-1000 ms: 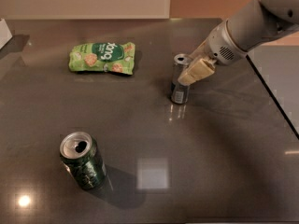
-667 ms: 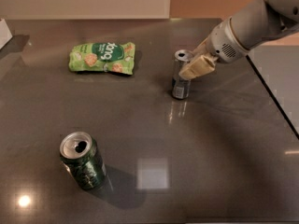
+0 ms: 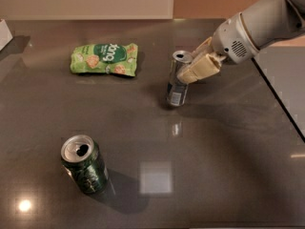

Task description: Move redbull can near green can

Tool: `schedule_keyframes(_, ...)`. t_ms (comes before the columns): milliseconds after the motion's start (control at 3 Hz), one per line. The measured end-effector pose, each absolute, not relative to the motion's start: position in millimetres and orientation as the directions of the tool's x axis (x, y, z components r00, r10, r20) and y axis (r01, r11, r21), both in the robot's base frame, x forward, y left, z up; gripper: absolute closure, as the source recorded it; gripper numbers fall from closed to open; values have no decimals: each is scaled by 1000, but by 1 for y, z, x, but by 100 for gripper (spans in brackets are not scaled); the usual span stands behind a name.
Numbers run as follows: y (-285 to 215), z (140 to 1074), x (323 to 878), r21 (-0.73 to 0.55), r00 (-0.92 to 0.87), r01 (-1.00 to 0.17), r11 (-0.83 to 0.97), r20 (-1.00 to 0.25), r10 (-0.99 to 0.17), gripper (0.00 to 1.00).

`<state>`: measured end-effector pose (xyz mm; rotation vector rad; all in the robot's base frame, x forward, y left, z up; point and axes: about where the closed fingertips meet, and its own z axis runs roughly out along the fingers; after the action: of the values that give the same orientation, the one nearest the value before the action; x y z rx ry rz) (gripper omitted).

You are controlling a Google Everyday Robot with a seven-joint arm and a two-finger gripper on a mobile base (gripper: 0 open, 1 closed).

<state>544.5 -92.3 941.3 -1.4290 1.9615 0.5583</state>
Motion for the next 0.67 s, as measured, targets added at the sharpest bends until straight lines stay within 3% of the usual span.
schedule_keyframes(667,-44,956,472,40,-122,-990,138,-747,-654,100)
